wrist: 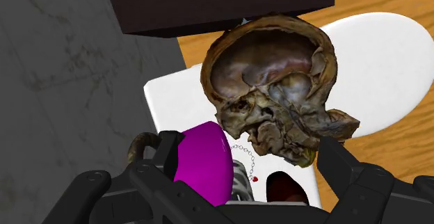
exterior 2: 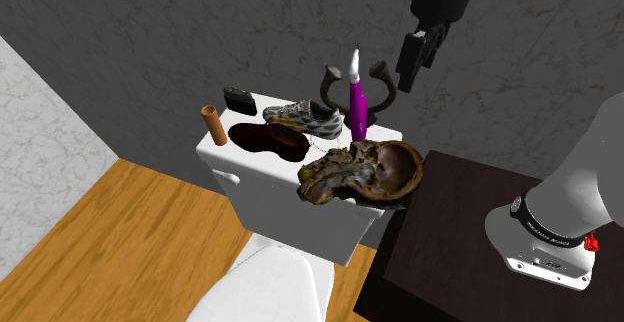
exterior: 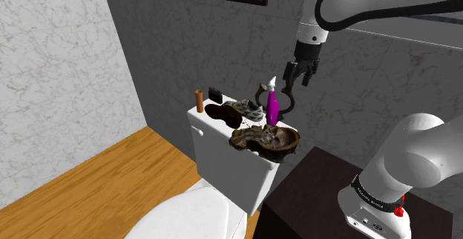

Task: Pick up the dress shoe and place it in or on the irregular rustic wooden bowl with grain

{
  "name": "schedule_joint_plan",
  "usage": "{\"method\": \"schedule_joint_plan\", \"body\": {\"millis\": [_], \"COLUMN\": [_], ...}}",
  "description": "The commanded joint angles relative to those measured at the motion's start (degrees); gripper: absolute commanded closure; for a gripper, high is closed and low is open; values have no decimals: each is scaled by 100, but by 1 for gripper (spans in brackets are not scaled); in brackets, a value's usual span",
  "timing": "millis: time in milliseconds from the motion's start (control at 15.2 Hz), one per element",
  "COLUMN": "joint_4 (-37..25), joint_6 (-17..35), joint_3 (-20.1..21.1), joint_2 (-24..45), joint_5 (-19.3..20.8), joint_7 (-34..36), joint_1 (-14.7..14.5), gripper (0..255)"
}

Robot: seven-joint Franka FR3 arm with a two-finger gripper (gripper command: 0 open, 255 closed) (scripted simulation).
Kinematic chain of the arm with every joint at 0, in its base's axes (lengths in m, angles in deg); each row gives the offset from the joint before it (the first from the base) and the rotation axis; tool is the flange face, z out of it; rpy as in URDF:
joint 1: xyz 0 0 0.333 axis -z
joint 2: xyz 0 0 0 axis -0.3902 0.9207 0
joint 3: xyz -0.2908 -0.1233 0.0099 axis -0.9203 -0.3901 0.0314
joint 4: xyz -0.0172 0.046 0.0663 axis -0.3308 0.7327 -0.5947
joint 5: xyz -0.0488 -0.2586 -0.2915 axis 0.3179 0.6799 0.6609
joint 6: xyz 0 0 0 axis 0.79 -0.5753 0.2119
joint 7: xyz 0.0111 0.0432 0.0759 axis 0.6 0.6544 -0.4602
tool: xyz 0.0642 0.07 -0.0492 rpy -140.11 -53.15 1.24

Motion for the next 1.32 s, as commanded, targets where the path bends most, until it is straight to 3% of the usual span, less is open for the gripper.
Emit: {"method": "schedule_joint_plan", "body": {"millis": [0,660,1254], "joint_4": [-62,-685,-1894], "joint_6": [368,2129,3149], "joint_3": [49,360,558], "joint_2": [325,2276,4133], "joint_5": [-10,21,354], "joint_7": [-9,94,333], "joint_1": [-41,-234,-382], "gripper": [0,0,0]}}
